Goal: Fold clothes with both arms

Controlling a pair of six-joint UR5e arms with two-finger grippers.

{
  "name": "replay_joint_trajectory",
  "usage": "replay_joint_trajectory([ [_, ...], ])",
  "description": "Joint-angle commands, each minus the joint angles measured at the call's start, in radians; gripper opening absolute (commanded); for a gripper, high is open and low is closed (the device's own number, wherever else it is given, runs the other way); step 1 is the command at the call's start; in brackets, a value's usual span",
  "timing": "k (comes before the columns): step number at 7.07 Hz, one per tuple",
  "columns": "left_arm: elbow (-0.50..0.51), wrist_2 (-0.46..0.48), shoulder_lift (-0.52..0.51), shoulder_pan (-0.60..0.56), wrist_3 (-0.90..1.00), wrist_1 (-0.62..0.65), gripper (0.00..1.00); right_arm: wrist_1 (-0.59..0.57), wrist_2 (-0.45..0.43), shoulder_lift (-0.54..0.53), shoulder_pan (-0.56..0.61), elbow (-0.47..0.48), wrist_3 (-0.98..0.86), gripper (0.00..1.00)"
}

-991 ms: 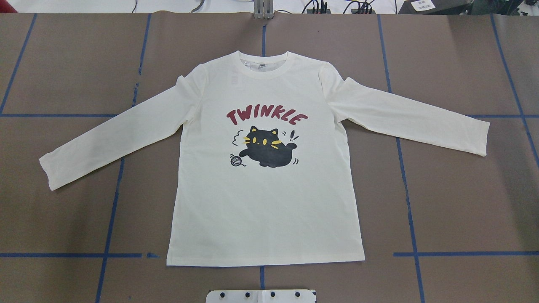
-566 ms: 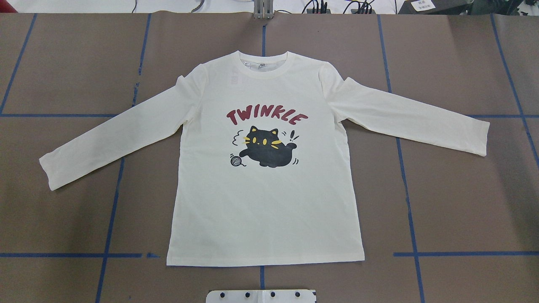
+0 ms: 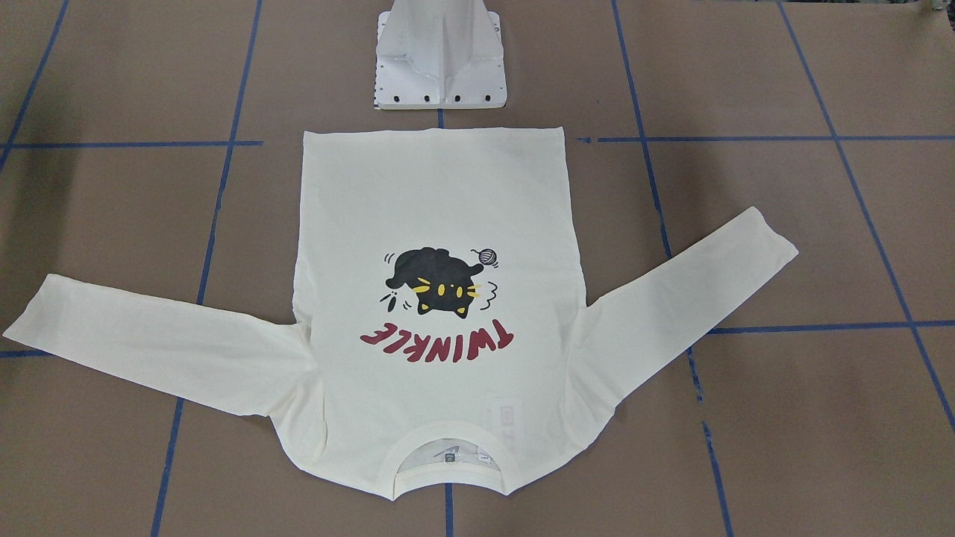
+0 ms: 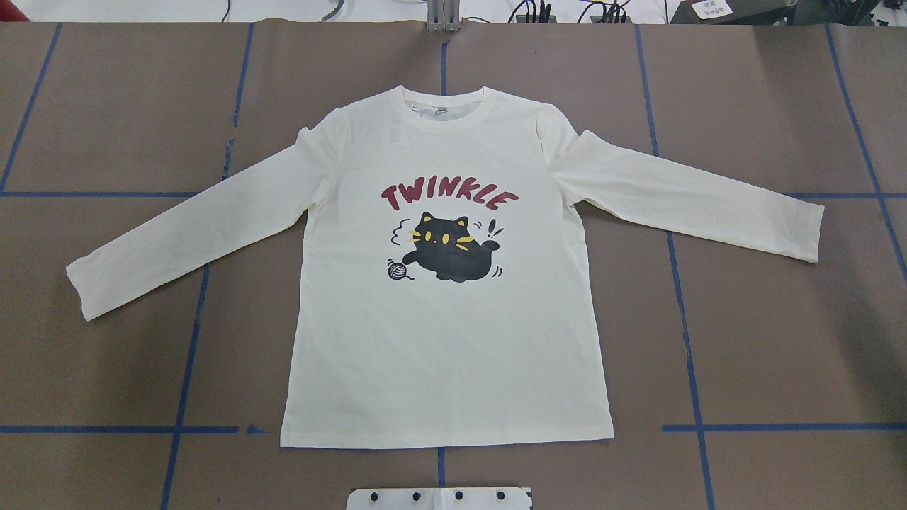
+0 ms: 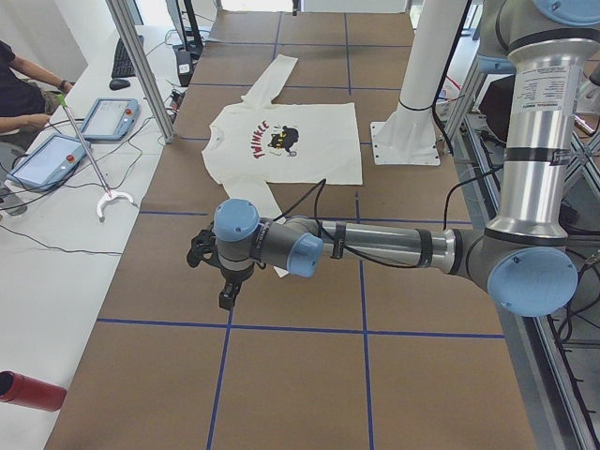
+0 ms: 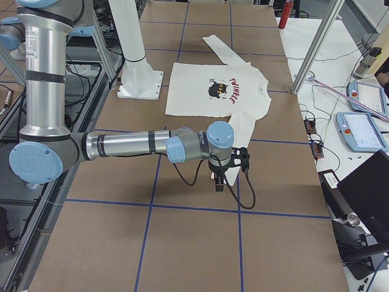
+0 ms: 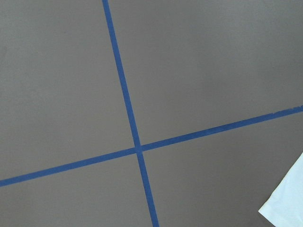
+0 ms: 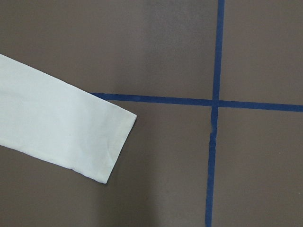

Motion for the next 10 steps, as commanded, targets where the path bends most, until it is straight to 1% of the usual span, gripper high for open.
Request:
replay_joint_trajectory([
  [1,0.006,0.003,-0.022,0.027,-0.006,-0.010,1.00,0.328,-0.072,0.000,-0.184,-0.130,0.258,1.00],
  [2,0.011,0.003,-0.022,0.027,-0.008,-0.027,1.00,0.416,-0.072,0.026,-0.234,-0.190,0.272,1.00],
  [4,0.049,0.003,-0.021,0.027,-0.009,-0.091,1.00,0.437,-0.074,0.087,-0.259,-0.288,0.272,1.00],
  [5,0.052,0.000,-0.019,0.027,-0.008,-0.095,1.00,0.437,-0.072,0.121,-0.262,-0.329,0.274,1.00],
  [8,0.056,-0.002,-0.018,0.027,-0.006,-0.096,1.00,0.434,-0.075,0.147,-0.307,-0.338,0.277,1.00],
  [10,0.056,-0.002,-0.016,0.027,-0.006,-0.096,1.00,0.434,-0.075,0.152,-0.314,-0.356,0.283,1.00],
])
